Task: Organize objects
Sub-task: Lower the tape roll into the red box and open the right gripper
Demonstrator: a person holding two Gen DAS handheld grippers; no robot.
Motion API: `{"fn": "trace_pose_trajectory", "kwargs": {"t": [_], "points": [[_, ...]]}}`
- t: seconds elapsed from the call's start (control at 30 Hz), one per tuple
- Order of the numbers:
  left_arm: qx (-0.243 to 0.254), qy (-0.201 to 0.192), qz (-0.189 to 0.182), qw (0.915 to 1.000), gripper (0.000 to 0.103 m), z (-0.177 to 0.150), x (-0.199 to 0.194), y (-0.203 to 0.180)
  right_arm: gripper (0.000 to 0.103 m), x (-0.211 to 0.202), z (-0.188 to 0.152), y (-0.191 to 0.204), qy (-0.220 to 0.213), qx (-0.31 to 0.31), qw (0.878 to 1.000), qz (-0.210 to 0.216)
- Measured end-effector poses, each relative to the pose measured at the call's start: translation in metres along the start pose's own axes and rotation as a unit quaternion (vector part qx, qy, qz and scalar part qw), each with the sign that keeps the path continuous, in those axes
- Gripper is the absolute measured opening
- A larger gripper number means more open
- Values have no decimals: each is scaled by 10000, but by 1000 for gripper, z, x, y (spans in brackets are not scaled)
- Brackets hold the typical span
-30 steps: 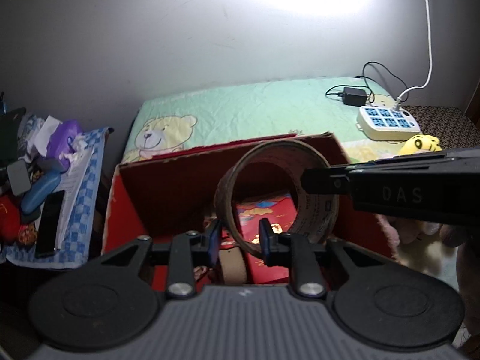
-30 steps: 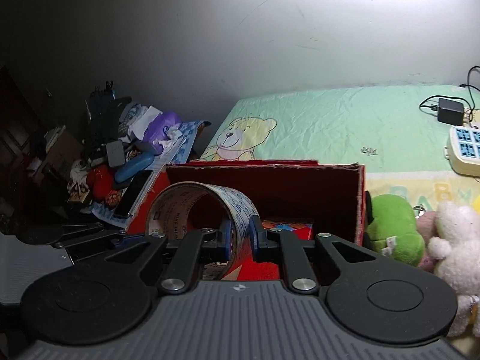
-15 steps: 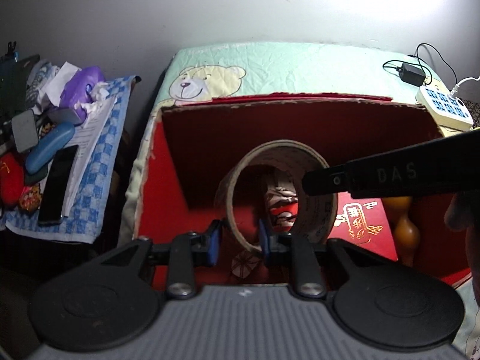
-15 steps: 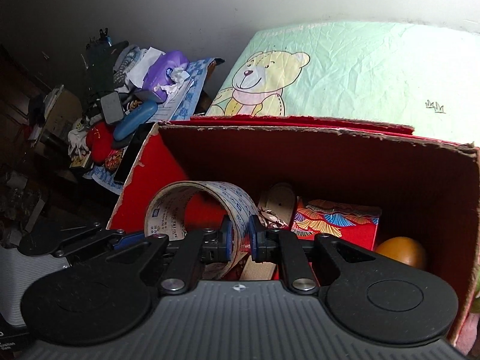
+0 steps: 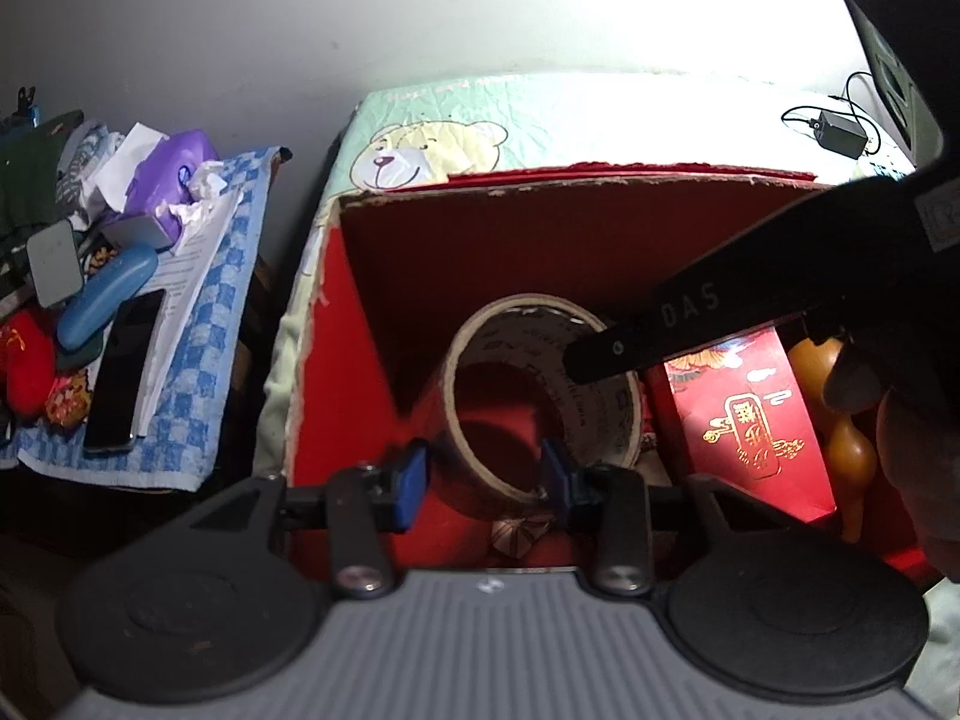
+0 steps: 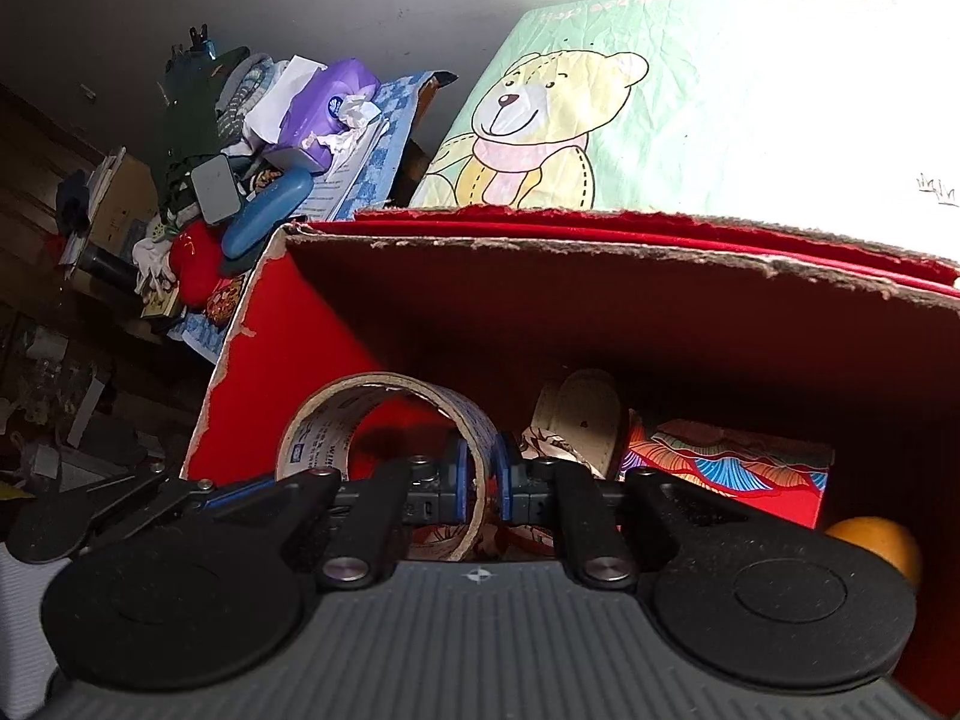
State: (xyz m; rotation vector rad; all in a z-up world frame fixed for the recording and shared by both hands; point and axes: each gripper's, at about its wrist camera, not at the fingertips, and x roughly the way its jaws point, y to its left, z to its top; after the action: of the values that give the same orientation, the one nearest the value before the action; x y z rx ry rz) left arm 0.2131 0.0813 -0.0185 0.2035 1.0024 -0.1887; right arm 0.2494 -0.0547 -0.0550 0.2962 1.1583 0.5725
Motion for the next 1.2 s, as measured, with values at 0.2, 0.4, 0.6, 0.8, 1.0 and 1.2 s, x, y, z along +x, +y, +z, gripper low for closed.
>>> {"fn": "trace_pose_trajectory", "kwargs": {"t": [0.2, 0.4, 0.6, 0.8, 1.0, 1.2], "points": [[-48, 7, -49, 10000, 42, -4, -3, 4, 11, 20, 2, 4, 126, -74, 9998, -134], [21, -3, 72, 10000, 44, -2, 0, 0, 13, 23, 3, 0, 53, 143, 9999, -38], [46, 10, 110, 9999, 49, 0, 3, -2, 21, 20, 1, -7, 18, 449, 9988, 174], [82, 15, 195, 9998, 50, 1, 6, -5, 21, 4, -5, -1, -237, 421, 9986, 234], [36, 40, 233, 9997, 50, 2, 8, -5, 22, -17, -17, 7, -721, 237, 9968, -235], [51, 24, 272, 9996, 51, 1, 2, -7, 22, -37, -26, 5, -1088, 316, 9915, -645]]}}
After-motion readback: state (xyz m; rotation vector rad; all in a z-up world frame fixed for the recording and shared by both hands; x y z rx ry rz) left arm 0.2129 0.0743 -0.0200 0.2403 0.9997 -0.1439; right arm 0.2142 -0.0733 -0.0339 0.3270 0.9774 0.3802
